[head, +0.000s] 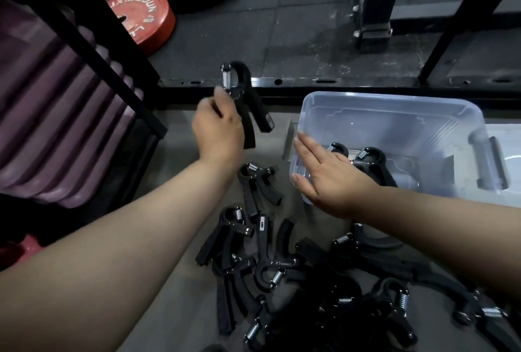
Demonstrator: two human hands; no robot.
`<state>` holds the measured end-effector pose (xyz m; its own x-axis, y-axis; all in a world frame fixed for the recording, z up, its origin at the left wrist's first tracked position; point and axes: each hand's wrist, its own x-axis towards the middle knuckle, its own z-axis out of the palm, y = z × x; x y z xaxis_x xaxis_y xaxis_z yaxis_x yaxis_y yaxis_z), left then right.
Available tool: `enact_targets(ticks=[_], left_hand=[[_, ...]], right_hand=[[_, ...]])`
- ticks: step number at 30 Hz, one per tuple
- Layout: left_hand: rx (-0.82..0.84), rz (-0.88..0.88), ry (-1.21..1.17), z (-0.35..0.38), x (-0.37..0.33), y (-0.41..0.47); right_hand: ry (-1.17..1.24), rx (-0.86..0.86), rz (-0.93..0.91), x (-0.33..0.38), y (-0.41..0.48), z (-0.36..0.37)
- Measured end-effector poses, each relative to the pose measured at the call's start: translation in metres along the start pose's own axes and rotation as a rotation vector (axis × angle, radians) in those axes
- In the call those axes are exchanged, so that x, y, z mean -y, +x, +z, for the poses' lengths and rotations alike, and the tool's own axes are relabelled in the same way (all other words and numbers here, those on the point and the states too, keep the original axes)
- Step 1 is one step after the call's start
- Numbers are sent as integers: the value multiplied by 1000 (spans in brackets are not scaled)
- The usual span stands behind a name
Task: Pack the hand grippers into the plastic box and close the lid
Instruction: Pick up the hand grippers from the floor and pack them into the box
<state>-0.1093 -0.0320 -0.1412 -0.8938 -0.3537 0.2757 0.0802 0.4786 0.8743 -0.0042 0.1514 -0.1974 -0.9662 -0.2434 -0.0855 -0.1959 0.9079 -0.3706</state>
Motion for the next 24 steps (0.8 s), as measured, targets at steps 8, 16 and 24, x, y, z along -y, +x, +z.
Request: enact_targets(ticks=[8, 16, 24], left_hand=[[130, -234, -325, 18, -35, 0], [452, -369, -215, 48, -44, -32], [627, 104, 274, 74, -32, -60]], right_hand=[[277, -23, 24, -5, 1, -4], [866, -224, 176, -20, 2, -46], [593, -232, 499, -65, 0, -34]])
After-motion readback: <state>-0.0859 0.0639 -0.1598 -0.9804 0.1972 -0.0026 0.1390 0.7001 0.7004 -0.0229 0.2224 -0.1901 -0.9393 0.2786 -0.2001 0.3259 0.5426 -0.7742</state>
